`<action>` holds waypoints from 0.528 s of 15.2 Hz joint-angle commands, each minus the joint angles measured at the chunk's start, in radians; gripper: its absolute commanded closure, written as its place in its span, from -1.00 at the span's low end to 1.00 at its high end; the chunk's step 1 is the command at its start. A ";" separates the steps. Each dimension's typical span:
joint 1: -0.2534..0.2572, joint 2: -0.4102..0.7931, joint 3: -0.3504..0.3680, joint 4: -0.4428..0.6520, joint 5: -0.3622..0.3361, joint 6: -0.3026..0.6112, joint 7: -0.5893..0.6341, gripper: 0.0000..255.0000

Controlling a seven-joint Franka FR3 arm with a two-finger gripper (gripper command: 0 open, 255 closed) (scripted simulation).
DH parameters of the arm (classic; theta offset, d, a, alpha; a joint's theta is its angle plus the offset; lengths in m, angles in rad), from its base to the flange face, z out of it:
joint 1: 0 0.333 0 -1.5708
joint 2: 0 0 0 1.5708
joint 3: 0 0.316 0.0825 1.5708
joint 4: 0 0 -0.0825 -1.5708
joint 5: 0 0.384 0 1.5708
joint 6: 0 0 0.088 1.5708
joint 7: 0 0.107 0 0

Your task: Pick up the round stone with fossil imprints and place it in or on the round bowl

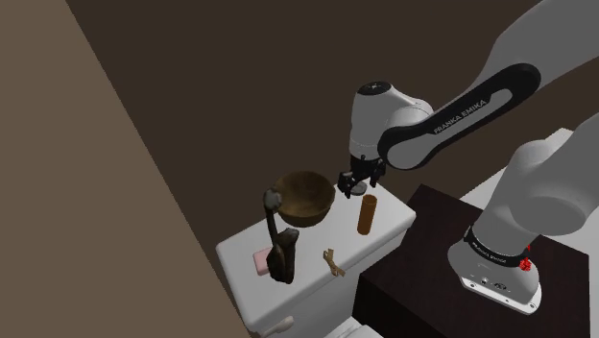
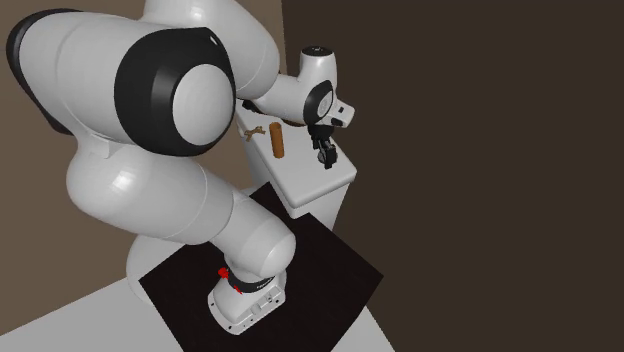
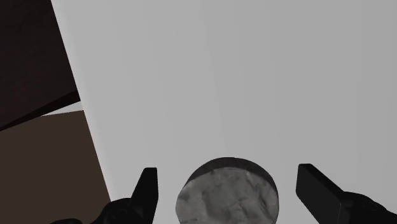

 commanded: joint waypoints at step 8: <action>0.000 -0.001 0.000 -0.001 0.000 0.000 -0.001 1.00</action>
